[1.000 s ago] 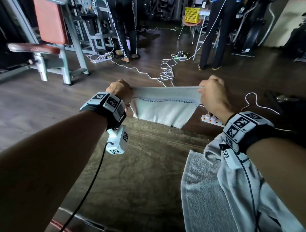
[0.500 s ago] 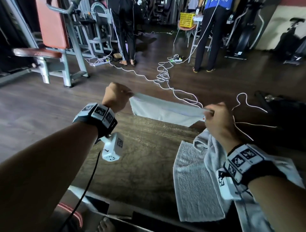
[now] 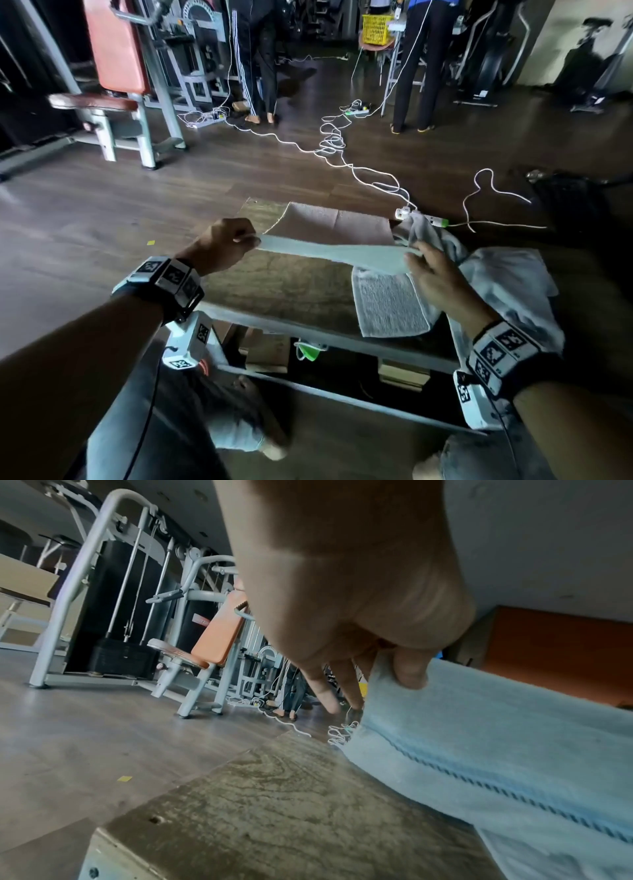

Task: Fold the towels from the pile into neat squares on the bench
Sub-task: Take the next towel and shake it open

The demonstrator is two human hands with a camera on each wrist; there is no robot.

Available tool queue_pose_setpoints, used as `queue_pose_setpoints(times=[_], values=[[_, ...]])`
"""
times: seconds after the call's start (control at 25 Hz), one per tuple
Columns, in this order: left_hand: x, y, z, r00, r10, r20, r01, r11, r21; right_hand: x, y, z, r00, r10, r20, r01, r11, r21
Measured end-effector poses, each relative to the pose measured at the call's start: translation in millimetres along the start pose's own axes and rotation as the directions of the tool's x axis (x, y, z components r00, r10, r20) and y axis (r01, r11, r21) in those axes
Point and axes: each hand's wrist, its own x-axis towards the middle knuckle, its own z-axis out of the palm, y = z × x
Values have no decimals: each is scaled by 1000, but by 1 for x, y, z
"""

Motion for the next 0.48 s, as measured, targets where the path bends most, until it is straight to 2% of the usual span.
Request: queue_pose_setpoints(times=[0.08, 0.16, 0.28, 0.32, 0.4, 0.44, 0.48], values=[[-14, 15, -11, 999, -46, -11, 46, 999, -2, -18, -16, -12, 1000, -5, -21, 4, 999, -34], [-31, 28, -18, 997, -74, 27, 74, 997, -6, -34, -24, -20, 999, 54, -8, -54, 996, -68], [-55, 42, -24, 972, -88, 219, 75, 995, 68, -56, -24, -23, 975, 190, 113, -180, 979, -99], [-64, 46, -24, 943, -95, 318, 61, 992, 115, -66, -24, -23, 959, 226, 171, -203, 969, -140], [-79, 54, -25, 857, -119, 502, -8, 970, 243, -79, -20, -20, 912, 289, 292, -237, 951, -201], [-84, 54, -24, 822, -132, 555, -37, 958, 283, -84, -17, -19, 891, 305, 338, -243, 946, -214], [-86, 55, -24, 807, -138, 575, -47, 954, 295, -87, -15, -18, 883, 302, 360, -241, 949, -205]])
